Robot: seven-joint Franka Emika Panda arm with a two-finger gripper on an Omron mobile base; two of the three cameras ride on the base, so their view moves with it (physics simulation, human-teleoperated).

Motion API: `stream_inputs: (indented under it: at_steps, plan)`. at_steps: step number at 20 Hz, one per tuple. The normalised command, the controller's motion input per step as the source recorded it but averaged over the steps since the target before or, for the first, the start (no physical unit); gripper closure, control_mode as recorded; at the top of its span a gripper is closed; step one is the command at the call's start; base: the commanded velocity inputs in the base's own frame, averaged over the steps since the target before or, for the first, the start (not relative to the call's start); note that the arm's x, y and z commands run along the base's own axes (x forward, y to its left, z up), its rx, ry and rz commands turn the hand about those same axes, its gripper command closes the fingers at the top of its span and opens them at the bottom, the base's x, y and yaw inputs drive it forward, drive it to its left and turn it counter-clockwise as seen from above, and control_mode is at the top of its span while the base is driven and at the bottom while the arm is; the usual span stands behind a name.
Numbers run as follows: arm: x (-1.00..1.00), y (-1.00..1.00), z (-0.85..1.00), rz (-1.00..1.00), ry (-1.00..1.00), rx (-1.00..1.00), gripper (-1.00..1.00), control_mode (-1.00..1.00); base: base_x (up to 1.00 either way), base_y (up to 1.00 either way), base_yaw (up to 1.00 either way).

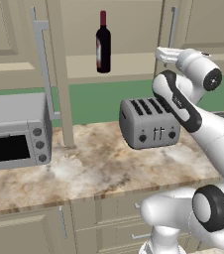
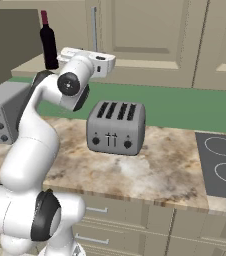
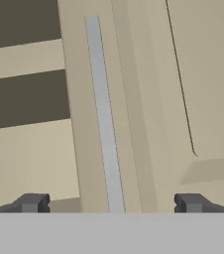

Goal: Get the candle and the wine from the cabinet and move them to the dining counter.

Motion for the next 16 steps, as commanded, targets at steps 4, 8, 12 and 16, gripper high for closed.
stream_inputs:
  at_steps: [4,8,12,16]
  plan:
    - [0.16,0.00,0.00,0.00,0.00,0.00,-1.00,-1.00,0.00,0.00,0.00]
    - [0.18,-0.02,0.00,0.00,0.00,0.00,-1.00,-1.00,0.00,0.00,0.00]
    - [0.19,-0.01,0.00,0.00,0.00,0.00,-1.00,-1.00,0.00,0.00,0.00]
    - [0.24,0.00,0.00,0.00,0.00,0.00,-1.00,-1.00,0.00,0.00,0.00]
